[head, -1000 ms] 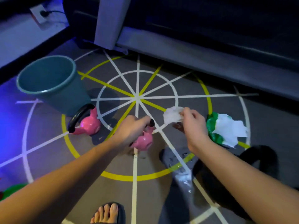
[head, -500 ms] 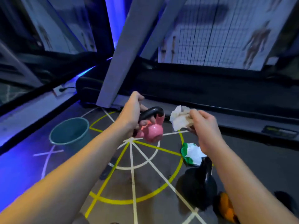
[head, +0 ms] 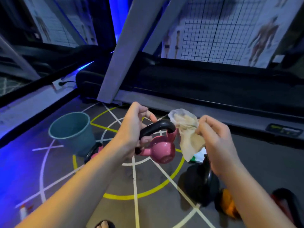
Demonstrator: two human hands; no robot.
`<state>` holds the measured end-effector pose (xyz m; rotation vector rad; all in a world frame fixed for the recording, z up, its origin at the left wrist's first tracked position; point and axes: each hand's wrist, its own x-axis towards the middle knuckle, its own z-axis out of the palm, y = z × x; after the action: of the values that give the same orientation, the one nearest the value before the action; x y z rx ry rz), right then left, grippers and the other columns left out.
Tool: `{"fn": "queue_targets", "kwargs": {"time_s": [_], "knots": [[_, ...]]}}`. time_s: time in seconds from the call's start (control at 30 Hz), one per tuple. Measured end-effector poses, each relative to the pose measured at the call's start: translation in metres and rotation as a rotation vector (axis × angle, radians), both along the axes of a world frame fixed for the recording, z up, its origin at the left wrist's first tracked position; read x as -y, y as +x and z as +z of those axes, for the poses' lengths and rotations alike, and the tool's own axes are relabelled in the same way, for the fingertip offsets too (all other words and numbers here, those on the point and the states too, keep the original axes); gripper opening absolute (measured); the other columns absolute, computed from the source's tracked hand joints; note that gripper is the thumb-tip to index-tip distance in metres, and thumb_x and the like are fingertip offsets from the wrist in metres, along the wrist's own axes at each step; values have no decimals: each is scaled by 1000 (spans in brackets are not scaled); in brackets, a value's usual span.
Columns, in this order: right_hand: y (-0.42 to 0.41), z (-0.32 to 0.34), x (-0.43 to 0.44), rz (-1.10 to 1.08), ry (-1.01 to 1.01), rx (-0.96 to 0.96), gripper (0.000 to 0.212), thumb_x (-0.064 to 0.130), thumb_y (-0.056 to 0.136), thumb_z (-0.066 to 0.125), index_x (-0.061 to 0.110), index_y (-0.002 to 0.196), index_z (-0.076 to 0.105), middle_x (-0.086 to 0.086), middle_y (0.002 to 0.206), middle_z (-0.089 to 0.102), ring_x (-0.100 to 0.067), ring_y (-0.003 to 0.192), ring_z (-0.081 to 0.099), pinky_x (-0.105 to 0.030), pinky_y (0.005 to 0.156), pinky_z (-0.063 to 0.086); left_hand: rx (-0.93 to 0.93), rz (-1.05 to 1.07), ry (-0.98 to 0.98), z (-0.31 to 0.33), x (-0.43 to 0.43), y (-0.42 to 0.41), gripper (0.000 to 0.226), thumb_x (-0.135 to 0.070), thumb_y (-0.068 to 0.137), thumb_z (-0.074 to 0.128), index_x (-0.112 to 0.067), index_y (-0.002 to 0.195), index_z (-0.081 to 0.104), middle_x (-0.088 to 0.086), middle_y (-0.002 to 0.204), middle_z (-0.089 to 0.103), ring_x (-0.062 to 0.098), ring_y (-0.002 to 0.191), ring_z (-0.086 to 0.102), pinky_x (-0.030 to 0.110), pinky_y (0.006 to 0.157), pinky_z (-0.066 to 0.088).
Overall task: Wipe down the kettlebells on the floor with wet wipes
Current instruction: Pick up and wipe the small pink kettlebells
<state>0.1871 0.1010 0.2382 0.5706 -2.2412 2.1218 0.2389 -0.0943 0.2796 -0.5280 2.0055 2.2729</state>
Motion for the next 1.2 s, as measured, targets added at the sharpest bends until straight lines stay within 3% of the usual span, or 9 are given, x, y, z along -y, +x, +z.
{"fn": "queue_targets", "kwargs": {"time_s": [0.13, 0.2, 0.3, 0.4, 0.5, 0.77, 0.97, 1.1, 1.2], "knots": [[1, -5, -1, 117, 90, -31, 11, 21, 83, 58, 15, 73, 60, 5, 68, 60, -10, 68, 56, -26, 64, 43, -38, -13, -9, -1, 4, -9, 34, -38, 94, 28, -13, 83, 48, 2, 47, 28, 13, 34, 20, 23, 51, 9], [3, -8, 2, 236, 68, -8, 16, 21, 87, 56, 13, 89, 70, 8, 90, 74, -5, 94, 67, -17, 81, 49, -58, -27, -26, -4, 6, -13, 32, -37, 92, 29, -13, 83, 48, 2, 48, 28, 13, 34, 20, 33, 54, 4], [2, -12, -3, 284, 75, 28, 29, 12, 95, 45, 16, 105, 72, 4, 112, 75, -12, 122, 63, -29, 104, 48, -76, -56, -50, -7, 7, -14, 30, -34, 91, 28, -14, 83, 48, 4, 46, 33, 14, 38, 21, 23, 45, 8], [1, -19, -7, 279, 53, 68, 19, 2, 96, 64, 14, 110, 58, 3, 108, 75, -12, 112, 68, -32, 97, 50, -101, -80, -59, -10, 5, -13, 30, -34, 93, 27, -15, 82, 48, 3, 47, 30, 14, 43, 22, 17, 42, 11], [4, -31, 2, 281, 126, 47, 48, 15, 83, 83, 25, 122, 57, 4, 117, 73, -14, 115, 68, -39, 98, 51, -126, -121, -17, -11, 0, -13, 27, -35, 90, 30, -16, 85, 48, 4, 50, 28, 13, 42, 21, 16, 44, 11], [10, -42, 29, 26, -49, 96, 14, 6, 96, 65, 19, 93, 69, 4, 79, 77, -6, 74, 72, -23, 70, 57, -110, -85, -29, -10, -17, -20, 25, -35, 93, 30, -16, 88, 46, 15, 46, 42, 17, 37, 29, 18, 39, 19], [-10, -52, 42, -174, -150, 267, 6, 22, 96, 70, 20, 99, 74, -4, 95, 79, -23, 95, 75, -55, 93, 57, -180, 440, -247, -45, 1, -49, 28, -47, 88, 46, -23, 84, 57, -1, 81, 64, 22, 79, 57, 41, 74, 40], [-21, -36, 41, -191, -227, 298, 11, 23, 99, 65, 20, 106, 72, -1, 102, 79, -21, 100, 74, -53, 94, 58, 68, 257, -228, -67, -13, -46, 52, -59, 101, 35, -17, 103, 65, 8, 103, 73, 21, 90, 64, 40, 79, 46], [-22, -27, 42, -174, -273, 294, 13, 20, 100, 61, 22, 110, 71, 2, 105, 78, -17, 102, 74, -49, 93, 59, -11, 225, -30, -61, -38, -41, 80, -82, 90, 27, -17, 116, 67, 7, 103, 76, 22, 101, 70, 41, 94, 53]]}}
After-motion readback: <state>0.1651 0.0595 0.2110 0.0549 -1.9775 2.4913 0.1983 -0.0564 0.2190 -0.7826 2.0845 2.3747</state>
